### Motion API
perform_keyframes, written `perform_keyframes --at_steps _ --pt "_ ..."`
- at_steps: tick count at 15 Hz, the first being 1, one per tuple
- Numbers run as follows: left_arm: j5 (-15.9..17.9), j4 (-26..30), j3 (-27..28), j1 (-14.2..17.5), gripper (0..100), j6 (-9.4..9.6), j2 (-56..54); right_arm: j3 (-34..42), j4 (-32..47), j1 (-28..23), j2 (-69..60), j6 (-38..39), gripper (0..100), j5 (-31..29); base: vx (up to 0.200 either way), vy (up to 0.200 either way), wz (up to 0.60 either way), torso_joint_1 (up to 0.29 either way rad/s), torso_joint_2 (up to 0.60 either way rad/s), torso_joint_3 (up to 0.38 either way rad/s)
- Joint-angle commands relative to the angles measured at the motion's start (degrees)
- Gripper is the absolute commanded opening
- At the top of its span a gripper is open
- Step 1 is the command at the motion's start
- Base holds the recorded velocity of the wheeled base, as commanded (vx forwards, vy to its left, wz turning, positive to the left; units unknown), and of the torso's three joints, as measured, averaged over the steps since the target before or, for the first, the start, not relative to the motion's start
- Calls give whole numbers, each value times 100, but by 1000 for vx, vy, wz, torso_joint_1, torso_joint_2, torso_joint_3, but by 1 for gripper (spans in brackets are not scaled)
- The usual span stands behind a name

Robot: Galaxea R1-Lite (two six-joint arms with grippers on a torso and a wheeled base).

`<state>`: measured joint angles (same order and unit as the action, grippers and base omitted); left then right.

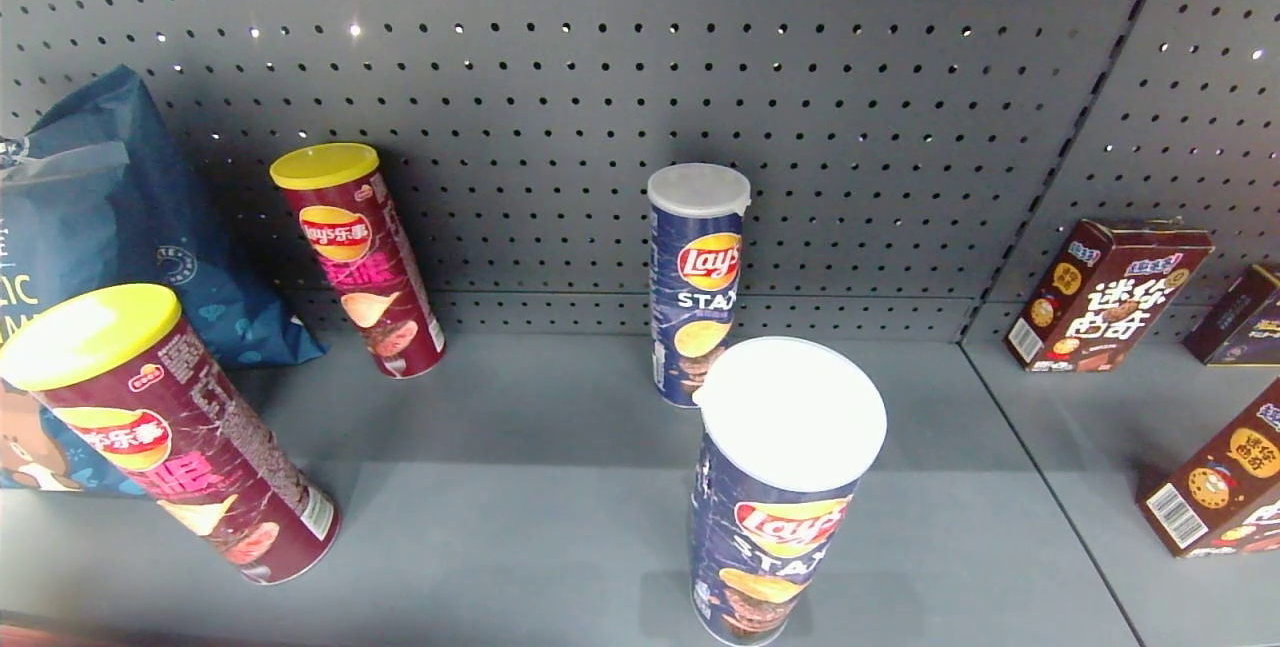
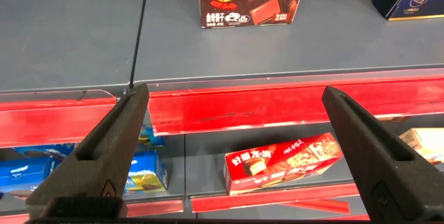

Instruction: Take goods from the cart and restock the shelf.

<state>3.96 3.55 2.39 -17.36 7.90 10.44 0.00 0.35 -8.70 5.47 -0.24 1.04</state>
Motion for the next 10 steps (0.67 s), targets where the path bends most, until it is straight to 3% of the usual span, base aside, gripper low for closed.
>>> perform_keyframes --at_steps 1,3,4,5,7,10 --pt "-115 6 16 479 100 -8 -77 0 0 0 6 -2 100 2 0 0 0 0 0 0" --pt "-194 6 16 1112 100 -8 -279 0 0 0 6 -2 100 2 0 0 0 0 0 0" --pt "-176 6 16 1841 100 1 -472 0 0 0 6 -2 100 2 0 0 0 0 0 0" --pt "-220 -12 16 2044 100 1 -586 0 0 0 6 -2 100 2 0 0 0 0 0 0" --pt "-256 -38 7 1877 100 -17 -630 0 0 0 6 -2 100 2 0 0 0 0 0 0" --pt "615 -30 7 1710 100 -78 -1017 0 0 0 6 -2 100 2 0 0 0 0 0 0"
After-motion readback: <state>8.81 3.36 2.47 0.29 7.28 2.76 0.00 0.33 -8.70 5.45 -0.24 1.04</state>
